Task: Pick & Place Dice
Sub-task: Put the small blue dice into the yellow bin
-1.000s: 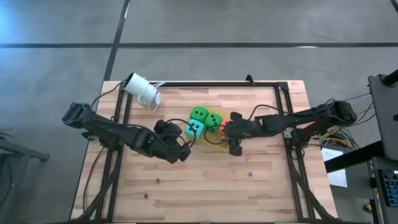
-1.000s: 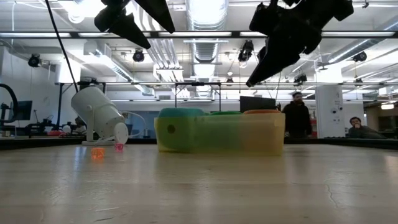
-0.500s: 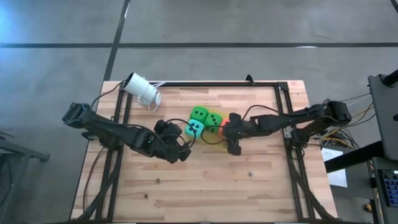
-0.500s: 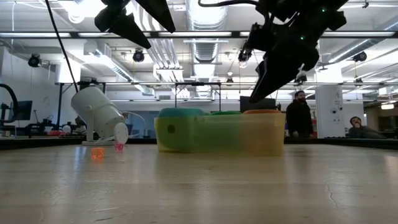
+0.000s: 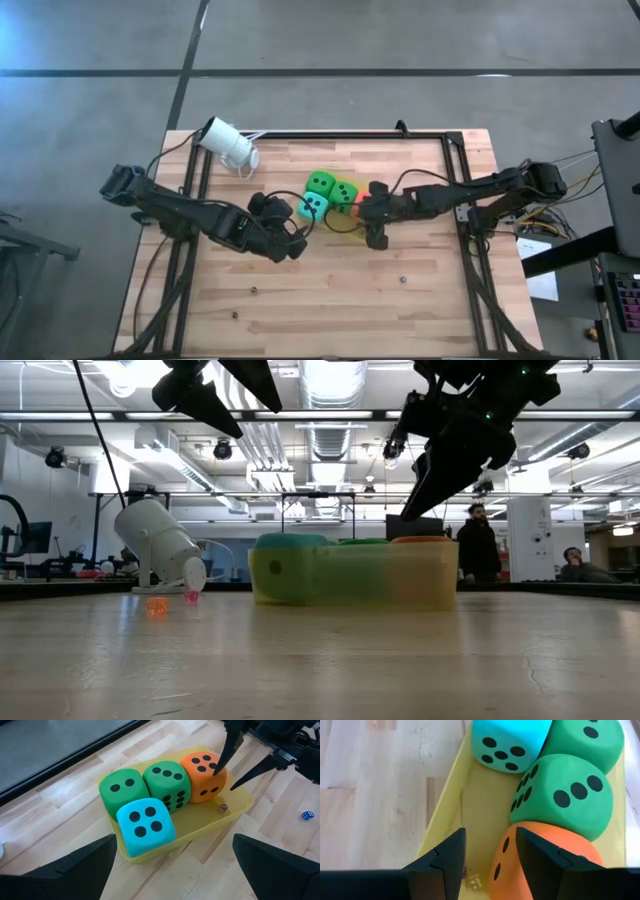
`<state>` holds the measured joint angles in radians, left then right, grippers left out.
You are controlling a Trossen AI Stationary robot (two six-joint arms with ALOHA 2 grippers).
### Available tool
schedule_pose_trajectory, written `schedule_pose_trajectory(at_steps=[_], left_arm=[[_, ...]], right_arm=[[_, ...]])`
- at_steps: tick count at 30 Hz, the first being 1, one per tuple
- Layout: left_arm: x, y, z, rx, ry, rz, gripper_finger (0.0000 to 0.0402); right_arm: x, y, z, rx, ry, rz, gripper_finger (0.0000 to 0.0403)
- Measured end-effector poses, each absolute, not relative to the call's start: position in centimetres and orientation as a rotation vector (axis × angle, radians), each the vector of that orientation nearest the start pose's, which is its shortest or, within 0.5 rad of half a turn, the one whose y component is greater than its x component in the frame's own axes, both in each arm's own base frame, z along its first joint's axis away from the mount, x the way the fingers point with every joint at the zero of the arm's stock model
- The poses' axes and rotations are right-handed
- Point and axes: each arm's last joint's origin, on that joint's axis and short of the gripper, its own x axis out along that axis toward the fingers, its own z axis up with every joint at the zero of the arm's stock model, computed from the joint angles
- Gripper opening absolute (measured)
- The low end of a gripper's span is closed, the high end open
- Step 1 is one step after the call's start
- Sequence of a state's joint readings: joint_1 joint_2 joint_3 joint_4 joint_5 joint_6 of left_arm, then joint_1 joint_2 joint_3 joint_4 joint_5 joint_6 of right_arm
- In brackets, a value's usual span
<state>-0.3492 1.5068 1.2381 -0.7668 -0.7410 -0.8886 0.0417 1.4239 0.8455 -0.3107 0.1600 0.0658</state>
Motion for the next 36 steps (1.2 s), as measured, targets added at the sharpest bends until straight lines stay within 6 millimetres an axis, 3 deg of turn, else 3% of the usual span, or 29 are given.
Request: schedule_pose_trajectory(at_steps=[9,20,36], left_arm=[[28.9,-8.5,28.3,-0.279,0.646,0.697,0.0400],[28.9,-8.5,28.3,-0.278,0.646,0.697,0.0400],[28.9,-8.5,28.3,-0.278,0.647,0.697,0.0400]], right_arm=[[26.8,2.2,22.1,-0.059,0.854,-0.079,0.0168],[23.6,6.5,23.6,0.099,0.900,-0.025,0.0160],[20.7,11.2,22.7,0.314,1.051,-0.058,0.0160]])
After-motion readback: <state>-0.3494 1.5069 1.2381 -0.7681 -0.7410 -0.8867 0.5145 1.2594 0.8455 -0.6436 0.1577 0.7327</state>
